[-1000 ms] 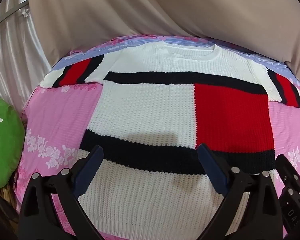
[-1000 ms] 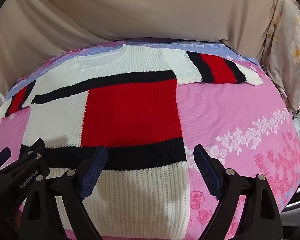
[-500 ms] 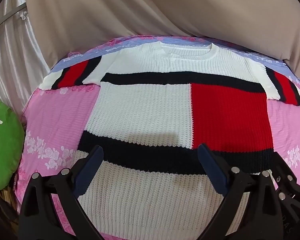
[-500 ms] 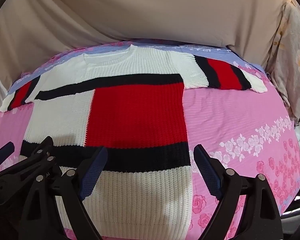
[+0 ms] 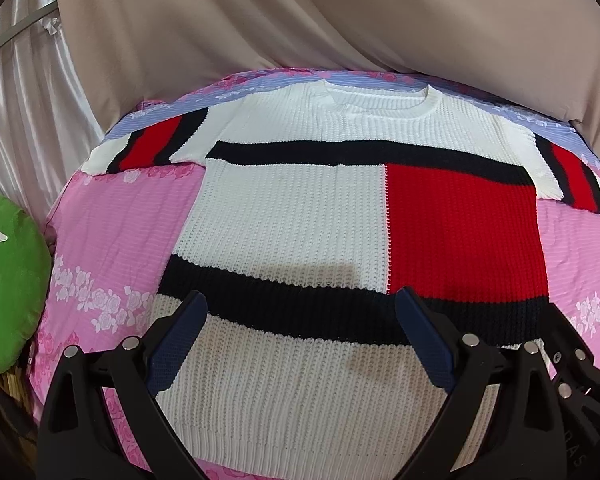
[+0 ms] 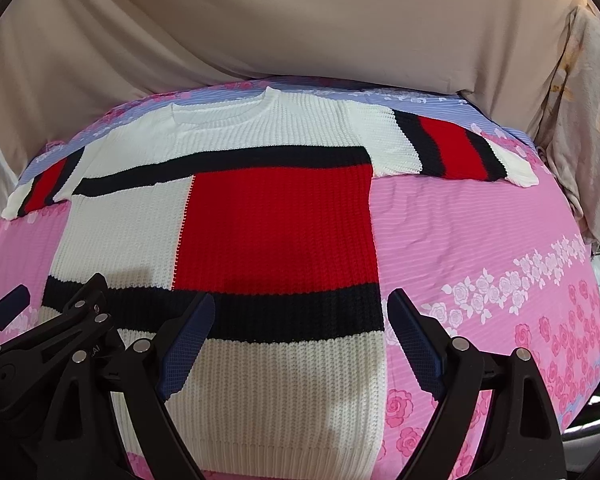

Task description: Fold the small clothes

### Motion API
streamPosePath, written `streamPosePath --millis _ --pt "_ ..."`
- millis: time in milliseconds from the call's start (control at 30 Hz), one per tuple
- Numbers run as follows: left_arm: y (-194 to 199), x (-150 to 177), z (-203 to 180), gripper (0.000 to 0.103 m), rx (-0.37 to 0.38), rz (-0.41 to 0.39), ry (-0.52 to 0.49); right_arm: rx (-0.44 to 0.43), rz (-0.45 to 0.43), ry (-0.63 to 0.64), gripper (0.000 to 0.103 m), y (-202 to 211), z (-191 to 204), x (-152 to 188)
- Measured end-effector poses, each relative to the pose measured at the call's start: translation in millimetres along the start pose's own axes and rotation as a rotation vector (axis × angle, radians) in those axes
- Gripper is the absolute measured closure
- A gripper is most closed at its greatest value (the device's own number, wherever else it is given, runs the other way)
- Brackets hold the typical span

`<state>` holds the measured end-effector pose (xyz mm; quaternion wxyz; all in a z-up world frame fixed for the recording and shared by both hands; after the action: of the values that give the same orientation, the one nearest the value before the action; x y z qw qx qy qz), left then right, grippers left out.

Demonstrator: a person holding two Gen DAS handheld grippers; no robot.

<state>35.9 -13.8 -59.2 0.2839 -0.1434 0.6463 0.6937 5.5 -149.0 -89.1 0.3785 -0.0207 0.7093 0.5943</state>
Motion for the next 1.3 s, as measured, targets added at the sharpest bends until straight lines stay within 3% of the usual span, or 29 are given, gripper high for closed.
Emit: streamPosePath --millis 1300 --pt "4.0 6.4 4.9 0.011 -0.011 0.001 -0.002 -0.005 0.009 -0.001 0.016 1.2 0.6 6.3"
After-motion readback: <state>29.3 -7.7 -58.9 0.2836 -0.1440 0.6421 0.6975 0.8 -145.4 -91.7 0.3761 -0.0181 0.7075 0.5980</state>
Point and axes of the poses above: each gripper's, at about its wrist camera, not at the fingertips, and y roughly against the way its jaws point, z to its left, x to its underside, the point moved 7 cm from there along -y, roughly the way its jaws point, and after that the axes turned 1 degree about -y, right-handed, at the moved point
